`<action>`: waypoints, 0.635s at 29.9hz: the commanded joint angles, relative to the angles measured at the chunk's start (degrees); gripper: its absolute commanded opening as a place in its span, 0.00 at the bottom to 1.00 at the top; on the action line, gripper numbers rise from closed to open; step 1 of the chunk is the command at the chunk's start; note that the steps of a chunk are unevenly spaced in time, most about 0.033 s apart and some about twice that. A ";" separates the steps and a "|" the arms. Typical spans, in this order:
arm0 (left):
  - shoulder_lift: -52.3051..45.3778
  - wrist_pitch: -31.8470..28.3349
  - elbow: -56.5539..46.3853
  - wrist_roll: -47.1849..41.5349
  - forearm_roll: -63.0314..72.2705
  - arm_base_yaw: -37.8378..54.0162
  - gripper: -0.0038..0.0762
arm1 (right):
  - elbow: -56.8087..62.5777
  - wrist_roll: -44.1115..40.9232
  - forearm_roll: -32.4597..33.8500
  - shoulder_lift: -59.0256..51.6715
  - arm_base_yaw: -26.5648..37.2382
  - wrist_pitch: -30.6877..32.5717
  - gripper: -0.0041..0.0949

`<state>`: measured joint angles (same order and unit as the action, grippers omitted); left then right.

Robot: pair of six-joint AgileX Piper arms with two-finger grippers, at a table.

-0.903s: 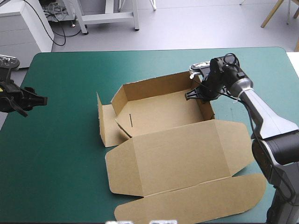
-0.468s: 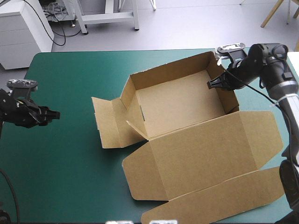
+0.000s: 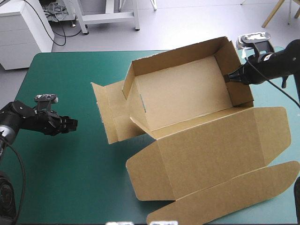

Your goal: Fold the box

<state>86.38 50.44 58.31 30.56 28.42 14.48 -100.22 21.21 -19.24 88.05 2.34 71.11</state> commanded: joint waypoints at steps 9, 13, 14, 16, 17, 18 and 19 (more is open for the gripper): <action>4.28 6.30 1.16 19.30 28.61 0.21 0.50 | -1.62 4.67 -11.70 -4.34 5.02 -2.12 0.02; 6.28 11.35 1.16 25.83 40.71 0.10 0.50 | -1.62 5.05 -12.48 -4.34 5.02 -2.12 0.02; 6.70 12.40 1.16 26.17 42.81 0.10 0.50 | -1.62 5.10 -12.48 -4.34 5.02 -2.12 0.02; 7.26 15.59 1.16 27.10 47.02 0.10 0.50 | -1.62 5.20 -12.48 -4.34 5.02 -2.12 0.02; 7.53 17.29 1.16 28.13 48.60 0.10 0.50 | -1.62 5.20 -12.68 -4.34 5.02 -2.12 0.02; 7.53 18.88 1.16 28.87 49.97 0.10 0.50 | -1.62 5.26 -12.71 -4.34 5.02 -2.12 0.02; 7.53 20.33 1.16 29.86 51.47 0.10 0.51 | -1.62 5.26 -12.77 -4.34 5.02 -2.12 0.02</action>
<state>96.03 64.25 58.21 57.82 71.49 14.48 -100.22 26.40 -28.35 86.13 6.90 71.22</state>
